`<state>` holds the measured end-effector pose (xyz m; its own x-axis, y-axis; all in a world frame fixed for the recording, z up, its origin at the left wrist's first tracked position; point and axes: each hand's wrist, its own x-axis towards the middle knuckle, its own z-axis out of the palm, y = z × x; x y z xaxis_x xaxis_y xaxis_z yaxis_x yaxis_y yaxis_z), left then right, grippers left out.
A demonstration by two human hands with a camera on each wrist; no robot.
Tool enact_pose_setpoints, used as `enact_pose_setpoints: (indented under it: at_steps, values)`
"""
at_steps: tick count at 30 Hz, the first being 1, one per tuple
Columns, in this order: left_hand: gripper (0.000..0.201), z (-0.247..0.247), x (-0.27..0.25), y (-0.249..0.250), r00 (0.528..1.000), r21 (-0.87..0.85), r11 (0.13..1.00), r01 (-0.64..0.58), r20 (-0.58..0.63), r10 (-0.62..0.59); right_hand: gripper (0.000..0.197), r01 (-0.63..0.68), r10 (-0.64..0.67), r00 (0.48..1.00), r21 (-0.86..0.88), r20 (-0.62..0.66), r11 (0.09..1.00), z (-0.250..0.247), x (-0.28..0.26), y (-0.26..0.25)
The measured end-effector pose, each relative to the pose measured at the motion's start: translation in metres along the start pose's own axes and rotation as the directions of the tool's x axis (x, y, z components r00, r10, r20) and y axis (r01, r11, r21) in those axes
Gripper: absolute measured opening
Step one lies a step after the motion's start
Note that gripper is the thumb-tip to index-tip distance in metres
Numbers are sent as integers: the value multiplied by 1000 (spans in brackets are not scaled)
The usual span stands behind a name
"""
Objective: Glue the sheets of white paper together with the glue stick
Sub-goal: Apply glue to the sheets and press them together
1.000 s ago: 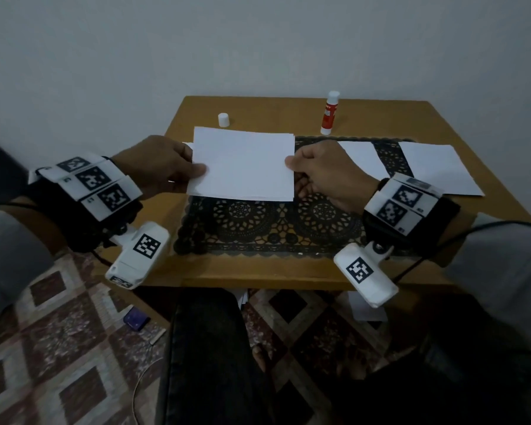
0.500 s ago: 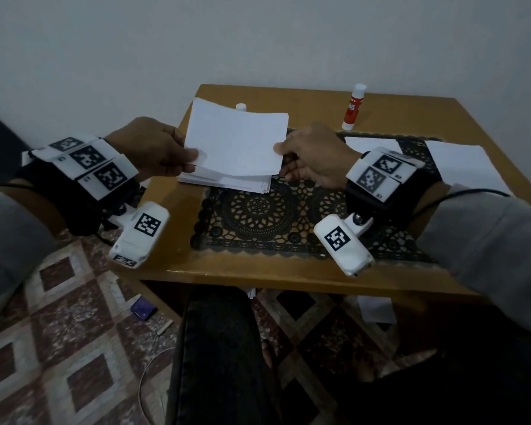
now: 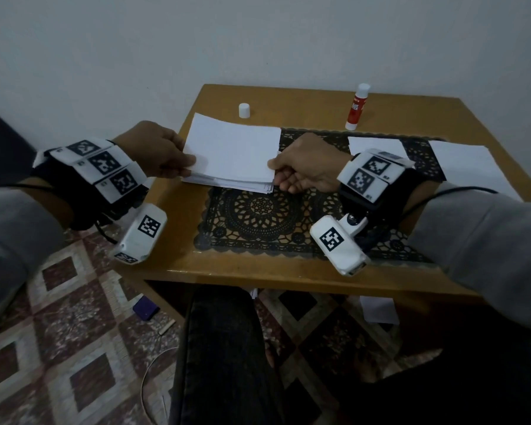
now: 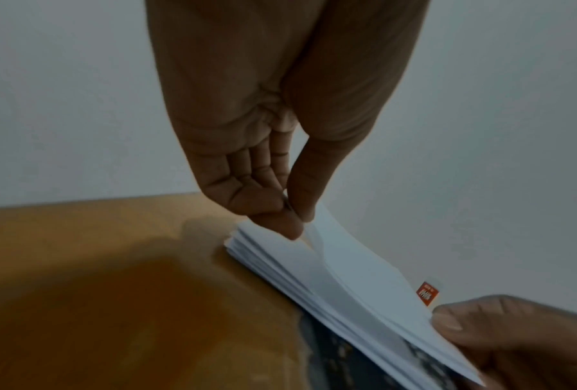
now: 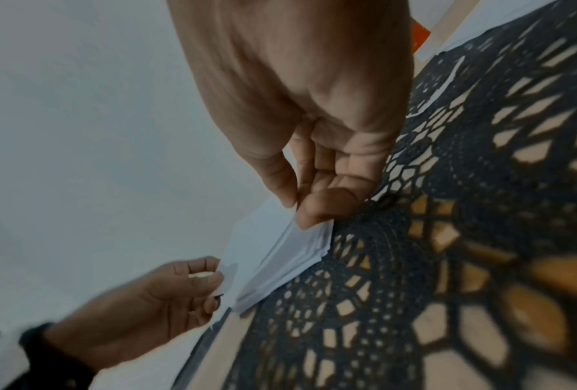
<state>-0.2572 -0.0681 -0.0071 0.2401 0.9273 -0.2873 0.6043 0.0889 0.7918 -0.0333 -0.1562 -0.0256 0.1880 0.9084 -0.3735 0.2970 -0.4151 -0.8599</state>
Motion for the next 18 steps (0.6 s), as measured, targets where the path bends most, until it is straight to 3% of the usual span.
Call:
enact_pose_setpoints:
  at_steps: [6, 13, 15, 18]
  values:
    - [13, 7, 14, 5, 999, 245, 969, -39, -16, 44, 14, -15, 3, 999, -246, -51, 969, 6, 11, -3]
    - [25, 13, 22, 1, 990, 565, 821, -80, -51, 131, 23, 52, -101, 991, -450, -86, 892, 6, 14, -3]
    - [28, 13, 21, 0, 986, 623, 775, -102, -40, 161, 31, 129, -198, 978, -547, -70, 827, 4, 11, 0]
    - [55, 11, 22, -2, 980, 672, 719, -178, 56, 191, 36, 275, -356, 933, -749, 55, 603, 6, 6, 2]
